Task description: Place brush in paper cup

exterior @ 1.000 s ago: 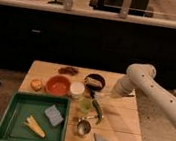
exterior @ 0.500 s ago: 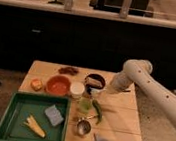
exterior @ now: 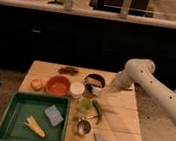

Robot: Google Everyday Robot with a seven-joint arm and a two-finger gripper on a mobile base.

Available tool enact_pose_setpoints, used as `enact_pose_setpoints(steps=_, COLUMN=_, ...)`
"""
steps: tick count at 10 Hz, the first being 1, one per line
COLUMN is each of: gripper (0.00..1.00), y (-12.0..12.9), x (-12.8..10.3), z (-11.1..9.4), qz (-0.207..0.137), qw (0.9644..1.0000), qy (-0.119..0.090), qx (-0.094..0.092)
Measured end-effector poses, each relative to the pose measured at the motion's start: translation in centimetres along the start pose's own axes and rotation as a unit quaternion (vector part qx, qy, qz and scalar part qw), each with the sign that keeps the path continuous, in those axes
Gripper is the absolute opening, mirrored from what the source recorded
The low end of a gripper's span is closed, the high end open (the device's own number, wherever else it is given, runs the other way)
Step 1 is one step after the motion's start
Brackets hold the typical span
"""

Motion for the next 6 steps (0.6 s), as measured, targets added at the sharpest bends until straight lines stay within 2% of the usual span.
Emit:
enact_pose_setpoints(steps=4, gripper=0.0, y=-0.3, x=-0.8, z=-1.3, qz=-0.014, qw=0.9997, qy=0.002, qx=0.017)
enact_pose_setpoints(steps=6, gripper=0.0, y=-0.3, x=-2.1, z=-2.5, qz=-0.037, qw=0.9989, qy=0.007, qx=0.028)
